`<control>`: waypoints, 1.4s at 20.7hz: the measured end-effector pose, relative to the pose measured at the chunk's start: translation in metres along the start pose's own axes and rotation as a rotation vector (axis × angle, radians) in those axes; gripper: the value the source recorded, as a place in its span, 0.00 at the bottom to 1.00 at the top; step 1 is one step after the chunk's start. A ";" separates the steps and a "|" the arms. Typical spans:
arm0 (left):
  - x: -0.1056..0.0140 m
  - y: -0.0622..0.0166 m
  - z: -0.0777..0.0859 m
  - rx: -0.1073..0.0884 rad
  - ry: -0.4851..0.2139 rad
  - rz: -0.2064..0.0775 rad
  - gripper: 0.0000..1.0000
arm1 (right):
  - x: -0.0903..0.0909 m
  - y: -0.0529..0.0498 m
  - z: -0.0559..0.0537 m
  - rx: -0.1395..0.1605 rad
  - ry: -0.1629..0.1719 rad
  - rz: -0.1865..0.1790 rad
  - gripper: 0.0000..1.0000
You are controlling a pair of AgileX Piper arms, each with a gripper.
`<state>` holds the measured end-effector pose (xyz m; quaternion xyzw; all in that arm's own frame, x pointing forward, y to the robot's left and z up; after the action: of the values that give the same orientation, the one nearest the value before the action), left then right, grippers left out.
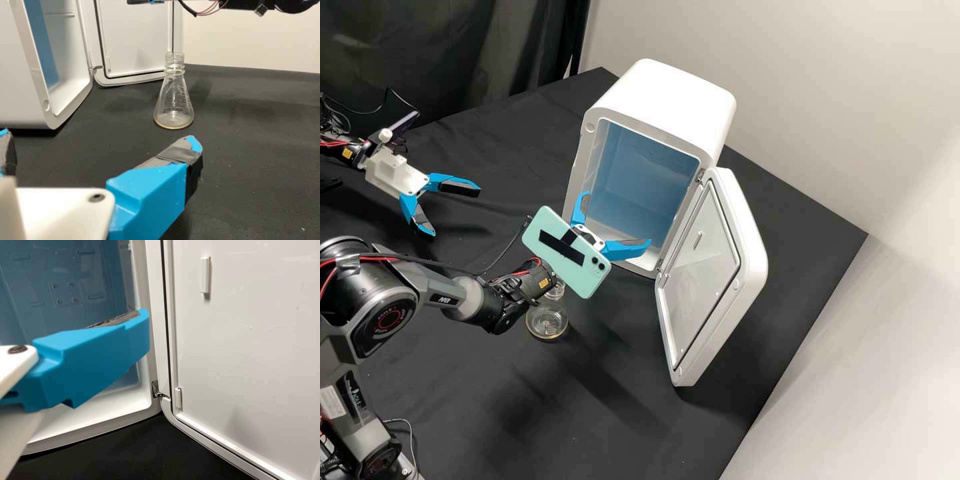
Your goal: Place the flask in the incubator
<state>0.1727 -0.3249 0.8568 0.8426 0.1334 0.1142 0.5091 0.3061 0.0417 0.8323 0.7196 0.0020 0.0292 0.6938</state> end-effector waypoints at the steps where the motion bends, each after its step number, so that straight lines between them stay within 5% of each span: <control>1: 0.000 0.0000 0.000 0.000 0.000 0.000 1.00 | 0.000 0.000 0.000 0.000 0.000 0.000 1.00; 10: -0.002 0.0057 0.002 0.014 -0.003 0.027 1.00 | 0.000 0.001 0.000 0.006 0.002 0.004 1.00; 22: -0.003 0.0066 0.002 0.013 -0.004 0.032 1.00 | -0.044 -0.012 0.017 -0.011 0.027 -0.005 1.00; 29: -0.003 0.0082 0.002 0.017 -0.004 0.039 1.00 | -0.079 -0.015 0.036 -0.026 -0.036 -0.034 1.00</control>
<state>0.1712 -0.3314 0.8630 0.8496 0.1170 0.1213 0.4997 0.2292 0.0032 0.8129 0.7107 0.0012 0.0045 0.7035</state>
